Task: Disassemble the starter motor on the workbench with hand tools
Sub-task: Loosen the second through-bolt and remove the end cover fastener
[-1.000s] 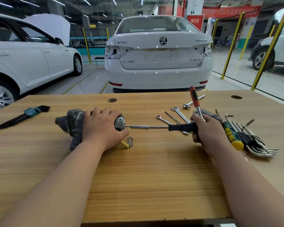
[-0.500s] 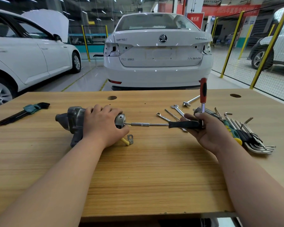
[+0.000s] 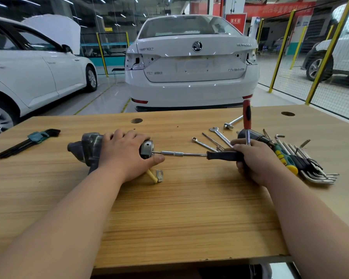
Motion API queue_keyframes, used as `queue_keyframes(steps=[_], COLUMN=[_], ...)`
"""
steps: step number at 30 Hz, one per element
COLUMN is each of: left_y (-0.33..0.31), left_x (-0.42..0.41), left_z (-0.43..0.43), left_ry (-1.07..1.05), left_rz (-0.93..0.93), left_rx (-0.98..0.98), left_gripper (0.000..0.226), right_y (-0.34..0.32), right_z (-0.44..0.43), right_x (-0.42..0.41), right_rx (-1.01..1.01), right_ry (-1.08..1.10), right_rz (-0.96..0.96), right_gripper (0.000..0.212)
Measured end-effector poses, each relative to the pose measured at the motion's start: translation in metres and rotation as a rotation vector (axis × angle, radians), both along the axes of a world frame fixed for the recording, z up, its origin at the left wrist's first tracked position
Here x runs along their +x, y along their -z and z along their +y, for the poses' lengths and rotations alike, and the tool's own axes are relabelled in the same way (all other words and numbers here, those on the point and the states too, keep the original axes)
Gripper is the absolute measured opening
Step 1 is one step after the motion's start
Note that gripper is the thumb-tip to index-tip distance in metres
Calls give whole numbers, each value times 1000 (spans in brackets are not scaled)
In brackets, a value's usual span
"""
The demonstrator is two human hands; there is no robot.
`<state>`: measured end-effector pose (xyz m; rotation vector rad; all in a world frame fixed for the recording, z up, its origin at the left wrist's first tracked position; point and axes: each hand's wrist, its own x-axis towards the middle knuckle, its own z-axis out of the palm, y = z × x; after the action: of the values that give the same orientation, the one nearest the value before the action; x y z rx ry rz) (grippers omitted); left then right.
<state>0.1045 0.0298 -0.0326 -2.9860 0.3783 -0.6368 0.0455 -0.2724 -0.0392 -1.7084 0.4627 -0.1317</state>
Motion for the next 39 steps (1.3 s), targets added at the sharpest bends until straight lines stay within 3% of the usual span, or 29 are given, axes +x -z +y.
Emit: queue_keyframes(steps=[3,9,11,14,18,20,22,25,32,35,37,39], left_y=[-1,-2,-2,-2,-2,-2,-3,-6,-6,-4,-4,-3], left_x=[1,4,5,6,5,5,4,2,1,2,2,2], left_z=[1,2,2,3,3,3,2,2,1,1,1,1], left_ry=[7,15,16,16,9,12,17,16,13,14,11,16], left_rz=[29,66,74,70,70,69,79,115,109,90,82,65], left_rx=[-18,-11,-9,-10,-12,-7,4,19,24,19,14,6], left_gripper=[95,74,72,72,76,76,75,75,71,71,73,76], right_y=[-1,0,-1,-3,-1,3,4,5,9,8,5,4], right_z=[-3,-4,-3,-1,0,-2,-6,-11,-17,-14,-8,-4], right_x=[0,0,0,-1,2,4,4,2,3,4,3,1], right_rx=[278,512,536,459,45,-54,80,325,511,611,563,260], right_ry=[-39,-77,-57,-30,-21,-24,-56,-142,-186,-128,-85,-78], right_rz=[-38,-116,-109,-52,31,15,-39,-89,-113,-111,-68,-28], right_gripper=[16,34,27,12,17,16,8,19,40,31,18,18])
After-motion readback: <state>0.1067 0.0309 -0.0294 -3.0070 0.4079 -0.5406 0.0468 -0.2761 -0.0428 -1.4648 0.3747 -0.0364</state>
